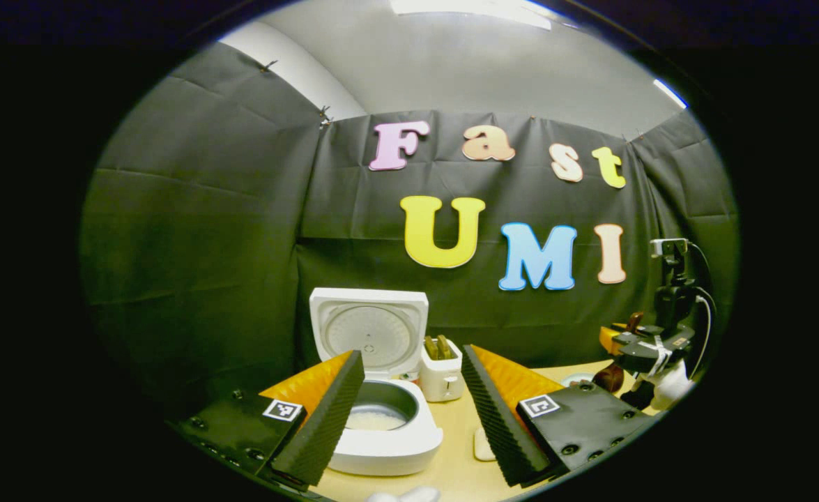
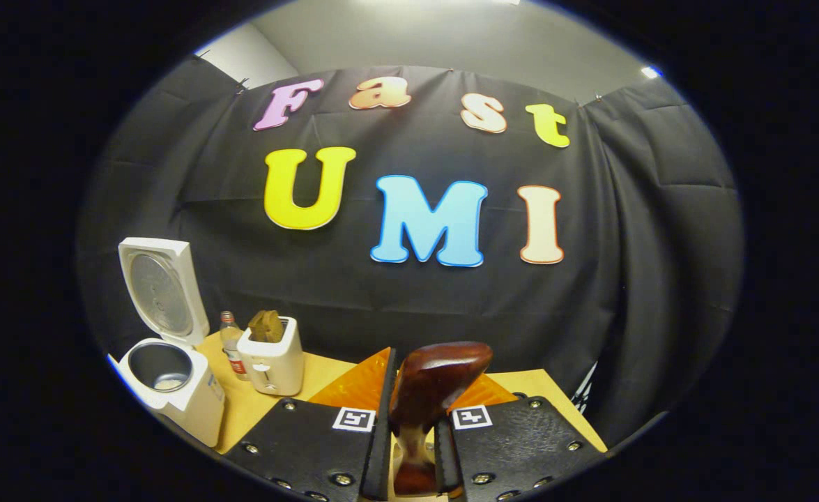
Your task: Close the left gripper, press the button to open the rice cooker; take a wooden spoon from the chopstick holder with the right hand, scoop a spoonful of rice and pour it into the rice cooker, then put the wooden spoon back into the chopstick holder.
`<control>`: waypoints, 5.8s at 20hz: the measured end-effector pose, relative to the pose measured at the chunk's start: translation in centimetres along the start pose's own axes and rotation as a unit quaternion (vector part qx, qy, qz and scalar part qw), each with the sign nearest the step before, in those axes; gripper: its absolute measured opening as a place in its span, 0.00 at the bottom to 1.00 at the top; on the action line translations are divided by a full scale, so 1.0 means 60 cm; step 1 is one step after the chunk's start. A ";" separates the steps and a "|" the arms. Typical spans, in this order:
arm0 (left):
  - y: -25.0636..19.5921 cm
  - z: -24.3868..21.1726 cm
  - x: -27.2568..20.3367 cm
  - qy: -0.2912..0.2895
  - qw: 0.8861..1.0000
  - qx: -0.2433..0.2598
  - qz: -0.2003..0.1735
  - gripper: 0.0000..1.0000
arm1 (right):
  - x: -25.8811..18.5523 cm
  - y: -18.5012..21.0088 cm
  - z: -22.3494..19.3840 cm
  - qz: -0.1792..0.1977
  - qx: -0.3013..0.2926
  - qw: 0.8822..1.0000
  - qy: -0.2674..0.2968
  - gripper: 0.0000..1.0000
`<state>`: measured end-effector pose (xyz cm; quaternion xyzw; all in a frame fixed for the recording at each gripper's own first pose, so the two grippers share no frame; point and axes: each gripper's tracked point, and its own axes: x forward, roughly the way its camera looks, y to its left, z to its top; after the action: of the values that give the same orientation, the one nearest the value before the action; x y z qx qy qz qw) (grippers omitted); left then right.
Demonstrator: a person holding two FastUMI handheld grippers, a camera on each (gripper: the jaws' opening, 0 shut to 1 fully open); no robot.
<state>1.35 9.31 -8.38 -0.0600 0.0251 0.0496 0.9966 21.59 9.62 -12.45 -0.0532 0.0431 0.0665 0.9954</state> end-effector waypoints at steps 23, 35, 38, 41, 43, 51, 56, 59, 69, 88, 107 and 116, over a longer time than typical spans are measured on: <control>0.072 -0.070 -0.020 0.023 0.999 0.021 0.038 0.97 | 0.066 0.175 -0.326 0.055 -0.264 0.957 0.108 0.26; 0.081 -0.074 -0.022 0.028 0.998 0.029 0.044 0.99 | 0.049 0.213 -0.358 0.082 -0.062 0.981 0.163 0.27; 0.080 -0.073 -0.021 0.031 0.998 0.030 0.043 0.98 | 0.047 0.215 -0.349 0.086 0.009 0.981 0.174 0.27; 0.082 -0.074 -0.021 0.034 0.998 0.029 0.044 0.98 | 0.050 0.201 -0.341 0.081 0.114 0.973 0.183 0.27; 0.083 -0.073 -0.021 0.033 0.998 0.029 0.045 0.97 | 0.056 0.188 -0.339 0.075 0.186 0.962 0.187 0.27; 0.077 -0.063 -0.011 0.030 0.998 0.031 0.040 0.97 | 0.051 0.152 -0.352 0.066 0.401 0.894 0.189 0.27; 0.072 -0.049 -0.009 0.023 0.998 0.041 0.036 0.99 | 0.046 0.134 -0.347 0.067 0.474 0.861 0.170 0.26; 0.067 -0.042 -0.010 0.019 0.998 0.045 0.033 0.99 | 0.049 0.108 -0.320 0.067 0.524 0.837 0.144 0.26; 0.065 -0.018 -0.012 0.013 0.999 0.045 0.028 0.99 | 0.055 0.047 -0.266 0.053 0.632 0.768 0.095 0.26; 0.134 -0.011 -0.029 0.004 0.998 0.031 0.051 0.99 | 0.013 0.244 0.009 0.149 0.606 0.779 0.067 0.26; 0.225 -0.017 -0.061 0.003 0.993 0.042 0.110 0.99 | 0.071 0.604 -0.040 0.199 0.267 0.940 0.075 0.26; 0.238 -0.026 -0.068 0.007 0.992 0.040 0.120 0.99 | 0.031 0.708 -0.006 0.244 -0.103 0.963 -0.046 0.26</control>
<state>-4.24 22.86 -11.38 -0.0173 0.0406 0.1677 0.9849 17.60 51.66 -17.26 -0.1406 0.0023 0.3140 0.9390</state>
